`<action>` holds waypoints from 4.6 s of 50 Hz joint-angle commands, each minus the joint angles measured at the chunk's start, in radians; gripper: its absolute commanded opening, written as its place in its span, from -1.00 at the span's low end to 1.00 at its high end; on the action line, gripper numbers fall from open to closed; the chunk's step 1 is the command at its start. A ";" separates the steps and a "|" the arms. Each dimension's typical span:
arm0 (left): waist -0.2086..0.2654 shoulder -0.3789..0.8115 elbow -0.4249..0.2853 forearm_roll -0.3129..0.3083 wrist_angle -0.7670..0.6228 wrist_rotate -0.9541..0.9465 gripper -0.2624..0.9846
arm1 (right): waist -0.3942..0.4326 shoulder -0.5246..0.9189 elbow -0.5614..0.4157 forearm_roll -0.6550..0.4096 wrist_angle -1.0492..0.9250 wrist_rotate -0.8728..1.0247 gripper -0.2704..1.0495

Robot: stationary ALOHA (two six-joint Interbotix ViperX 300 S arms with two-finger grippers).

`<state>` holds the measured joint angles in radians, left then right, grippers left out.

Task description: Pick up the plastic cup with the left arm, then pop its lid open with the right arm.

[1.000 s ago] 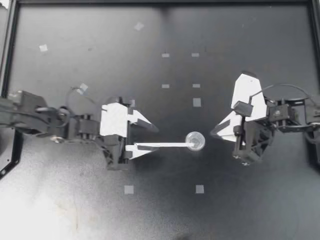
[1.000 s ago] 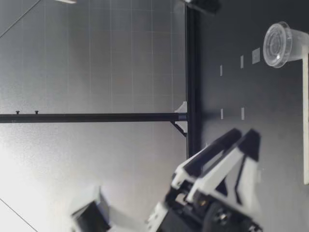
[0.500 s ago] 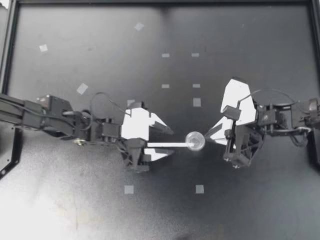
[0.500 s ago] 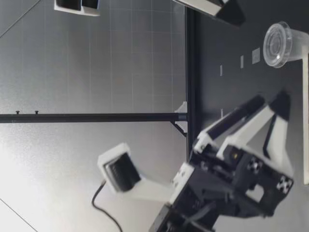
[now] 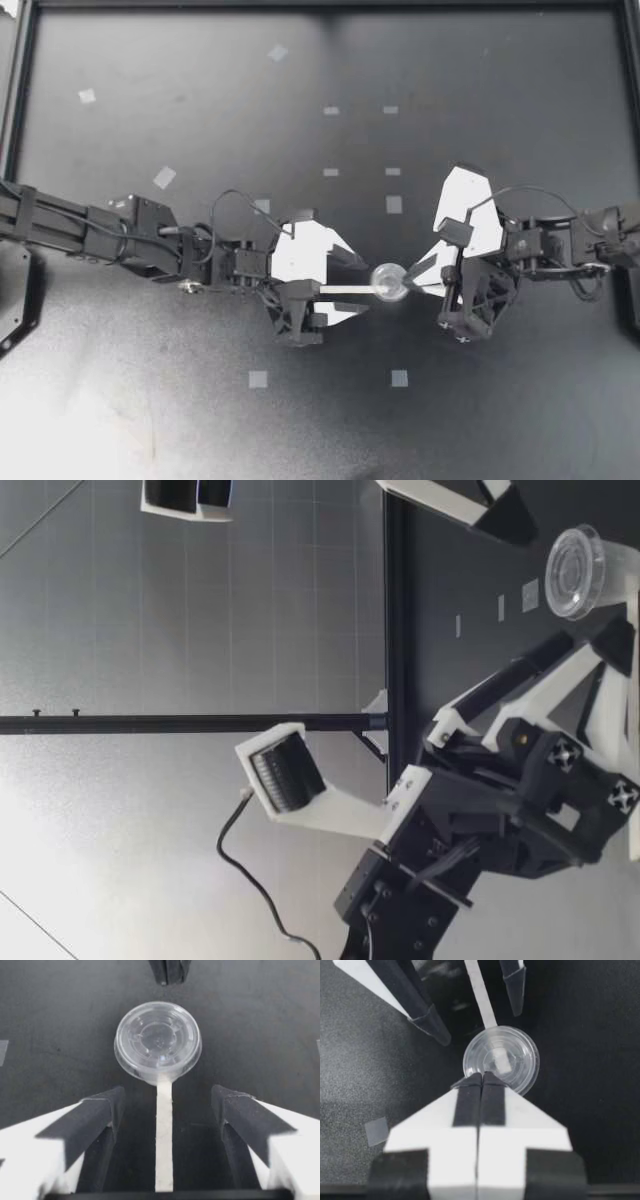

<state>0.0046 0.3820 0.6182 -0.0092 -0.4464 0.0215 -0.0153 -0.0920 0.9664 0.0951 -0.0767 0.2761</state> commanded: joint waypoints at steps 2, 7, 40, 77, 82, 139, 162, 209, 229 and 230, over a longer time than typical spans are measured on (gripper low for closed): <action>0.006 -0.014 -0.025 0.002 -0.005 0.000 0.55 | 0.005 0.000 -0.014 0.002 -0.018 0.002 -0.74; 0.011 0.000 -0.038 0.002 -0.003 0.000 0.55 | 0.003 0.011 -0.014 0.002 -0.025 0.002 -0.74; 0.014 0.044 -0.087 0.000 -0.003 0.018 0.55 | -0.025 0.069 -0.005 0.002 -0.052 0.003 -0.74; 0.014 0.008 -0.081 0.000 0.104 0.020 0.43 | -0.023 0.060 -0.003 0.002 -0.054 0.000 -0.74; 0.014 0.006 -0.084 0.000 0.104 0.021 0.34 | -0.023 0.058 -0.003 0.002 -0.054 0.000 -0.74; 0.012 -0.153 0.149 0.000 -0.802 0.035 -0.41 | -0.023 -0.147 0.218 -0.049 -0.879 0.726 0.49; 0.012 -0.146 0.146 0.000 -0.799 0.035 -0.41 | -0.025 -0.097 0.138 -0.092 -0.940 0.738 0.43; 0.014 -0.150 0.144 0.000 -0.726 -0.078 -0.41 | -0.049 -0.339 0.133 -0.201 -0.953 0.295 0.42; 0.014 -0.150 0.141 0.000 -0.703 -0.114 -0.41 | -0.049 -0.431 0.156 -0.189 -0.554 -0.158 0.41; 0.014 -0.149 0.141 0.000 -0.703 -0.114 -0.41 | -0.049 -0.433 0.160 -0.187 -0.555 -0.158 0.41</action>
<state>0.0153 0.2562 0.7731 -0.0107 -1.1443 -0.0920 -0.0552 -0.5123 1.1321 -0.0966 -0.6274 0.1197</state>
